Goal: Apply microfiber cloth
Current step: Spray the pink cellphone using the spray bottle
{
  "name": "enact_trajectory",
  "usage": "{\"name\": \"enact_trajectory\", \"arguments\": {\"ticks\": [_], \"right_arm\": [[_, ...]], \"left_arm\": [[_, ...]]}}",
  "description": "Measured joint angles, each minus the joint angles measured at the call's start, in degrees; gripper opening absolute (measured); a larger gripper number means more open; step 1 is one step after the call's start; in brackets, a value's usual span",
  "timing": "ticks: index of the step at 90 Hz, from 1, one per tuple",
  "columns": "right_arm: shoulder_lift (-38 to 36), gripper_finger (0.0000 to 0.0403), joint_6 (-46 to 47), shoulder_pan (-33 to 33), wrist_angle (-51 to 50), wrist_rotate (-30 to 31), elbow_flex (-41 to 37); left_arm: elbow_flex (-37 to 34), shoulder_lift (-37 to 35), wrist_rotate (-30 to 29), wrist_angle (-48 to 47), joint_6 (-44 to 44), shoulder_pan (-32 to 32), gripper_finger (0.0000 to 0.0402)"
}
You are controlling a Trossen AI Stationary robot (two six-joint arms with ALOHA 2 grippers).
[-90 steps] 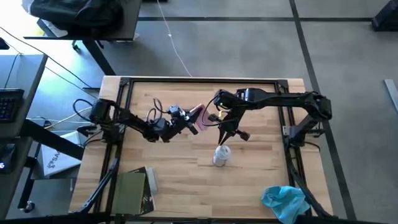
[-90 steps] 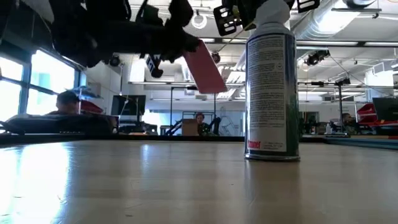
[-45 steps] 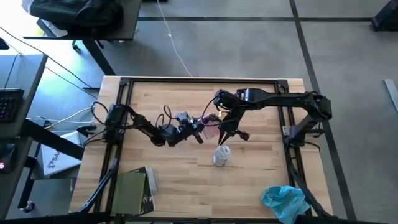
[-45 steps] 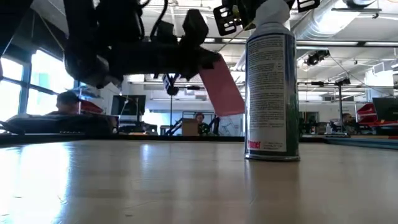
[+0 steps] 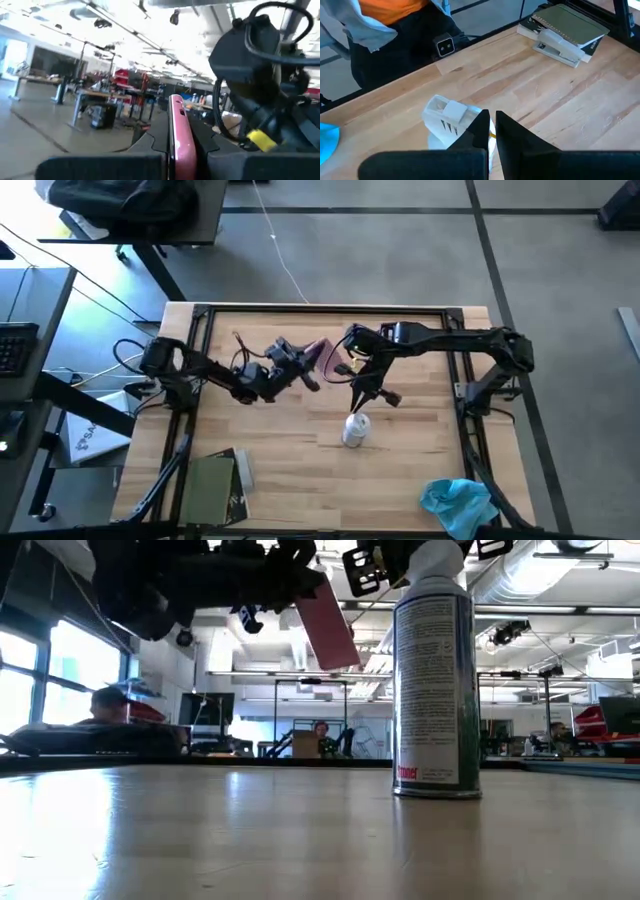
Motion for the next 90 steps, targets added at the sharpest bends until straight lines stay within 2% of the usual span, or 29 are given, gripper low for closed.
{"name": "enact_trajectory", "arguments": {"ticks": [6, 15, 23, 38, 53, 66, 73, 90], "right_arm": [[0.0, 0.0, 0.66, 0.0, 0.38, 0.14, 0.0], [0.0, 0.0, 0.91, 0.0, 0.73, 0.17, 0.0], [0.0, 0.0, 1.06, 0.0, 1.03, 0.19, 0.0], [-1.11, 0.0, 3.81, 0.69, 4.67, 3.12, -0.06], [-4.13, 0.0, 4.06, 1.95, 6.98, 5.51, -0.09], [-4.52, 0.0, 4.91, 1.94, 6.13, 5.25, -0.09], [-4.49, 0.0, 4.91, 1.88, 4.77, 5.1, -0.09], [-4.22, 0.0, 5.15, 1.95, 0.55, 4.86, -0.09]], "left_arm": [[0.0, -0.71, 2.7, -0.07, 4.95, 0.78, 0.0008], [0.0, -3.14, 6.19, -1.85, 20.17, 1.15, 0.0008], [0.0, -6.27, 6.14, -7.9, 33.05, 1.1, 0.0008], [0.02, -9.74, 0.05, -22.1, 49.42, 1.2, 0.0008], [0.02, -7.0, -7.43, -32.53, 68.71, 1.89, 0.0008], [0.03, -1.54, -9.93, -34.62, 74.24, 0.9, 0.0008], [0.09, 2.01, -10.0, -33.97, 75.61, -1.07, 0.0008], [1.63, 8.39, -15.39, -32.87, 77.55, -6.92, 0.0008]]}}
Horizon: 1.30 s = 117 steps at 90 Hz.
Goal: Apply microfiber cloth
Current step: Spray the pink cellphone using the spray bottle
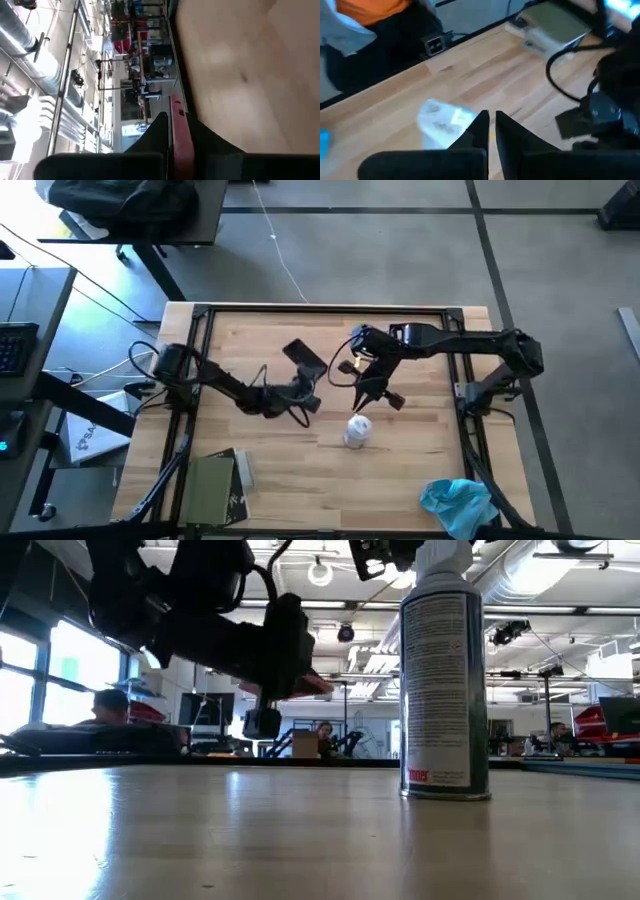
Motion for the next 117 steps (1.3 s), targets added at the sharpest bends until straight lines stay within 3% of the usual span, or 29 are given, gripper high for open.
{"name": "enact_trajectory", "arguments": {"ticks": [12, 29, 84, 117], "right_arm": [[0.3, 0.0, 0.09, 0.28, 0.52, -1.5, 0.0], [1.4, 0.0, 0.29, 0.32, 1.9, -3.14, 0.02], [3.13, 0.0, 0.46, 0.26, -0.11, -3.55, 0.02], [3.72, 0.0, 2.39, 0.24, -0.63, -3.6, 0.11]], "left_arm": [[3.64, 3.93, 2.29, 2.06, 0.96, -2.07, 0.0008], [8.16, 7.96, 1.6, 2.64, 12.27, -0.84, 0.0008], [12.21, 7.29, -1.05, 0.72, 19.63, -2.82, 0.0008], [12.25, 7.29, -4.04, -0.22, 32.8, -4.43, 0.0008]]}}
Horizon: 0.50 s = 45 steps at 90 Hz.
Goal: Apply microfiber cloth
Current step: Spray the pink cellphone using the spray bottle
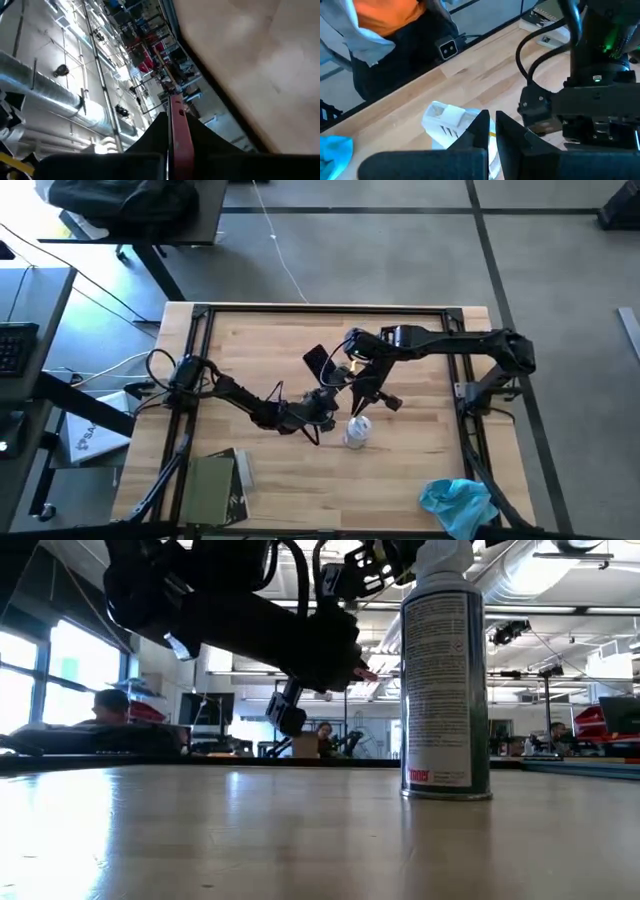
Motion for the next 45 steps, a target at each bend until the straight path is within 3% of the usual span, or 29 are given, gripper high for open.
{"name": "enact_trajectory", "arguments": {"ticks": [26, 45], "right_arm": [[0.0, 0.0, 2.16, 0.02, 0.0, 0.93, 0.0], [0.0, 0.0, 3.29, 0.01, 0.08, 1.72, 0.0]], "left_arm": [[0.0, 0.0, -3.92, 0.01, 4.16, -0.29, 0.0008], [-1.46, 0.0, -1.09, 2.9, 0.55, -2.54, 0.0008]]}}
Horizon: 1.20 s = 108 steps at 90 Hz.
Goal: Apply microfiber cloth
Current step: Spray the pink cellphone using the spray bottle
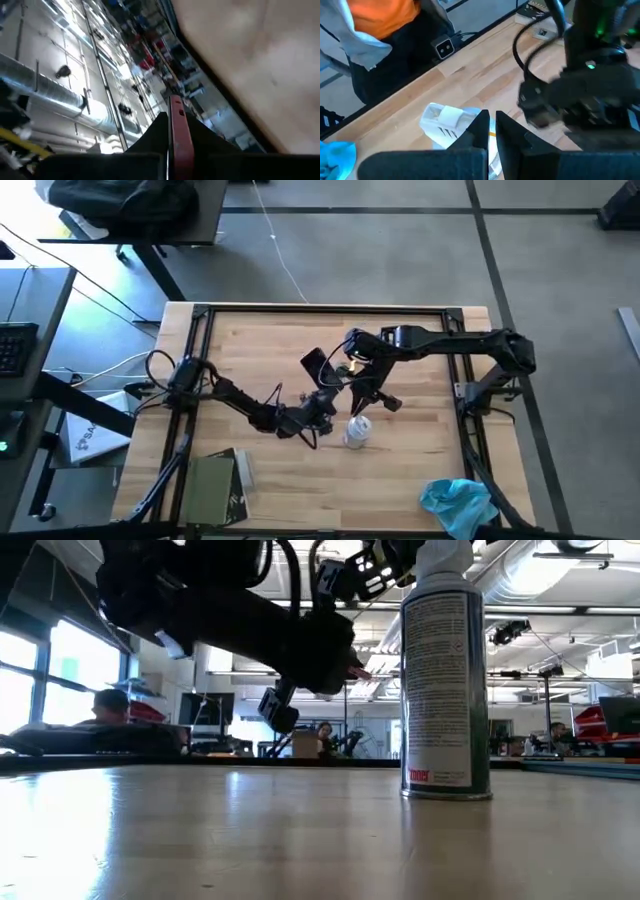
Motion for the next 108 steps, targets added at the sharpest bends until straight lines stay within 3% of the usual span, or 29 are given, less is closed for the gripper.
{"name": "enact_trajectory", "arguments": {"ticks": [25, 39, 61, 72, 91, 108], "right_arm": [[0.0, 0.0, 2.72, 0.05, 0.36, 0.37, -0.02], [0.0, 0.0, 2.72, 0.05, 0.4, 0.37, -0.02], [0.0, 0.0, 2.89, 0.05, 0.31, 0.37, -0.04], [0.0, 0.0, 2.87, 0.05, 0.24, 0.35, -0.07], [0.01, 0.0, 2.69, 0.05, 0.58, 0.35, -0.09], [0.03, 0.0, 3.13, 0.05, 0.58, 0.36, -0.11]], "left_arm": [[-1.03, -0.02, 1.59, 10.81, 5.99, -2.51, 0.0008], [-1.03, -0.02, 6.61, 7.65, 0.03, -2.3, 0.0008], [-1.03, -0.02, 21.5, 0.63, -7.71, -0.89, 0.0008], [-1.03, -0.02, 21.58, -0.36, -4.31, 0.01, 0.0008], [-1.1, -0.02, 15.53, -0.77, 1.54, -2.84, 0.0009], [-2.64, -0.02, 26.75, -3.76, -6.76, -1.41, 0.001]]}}
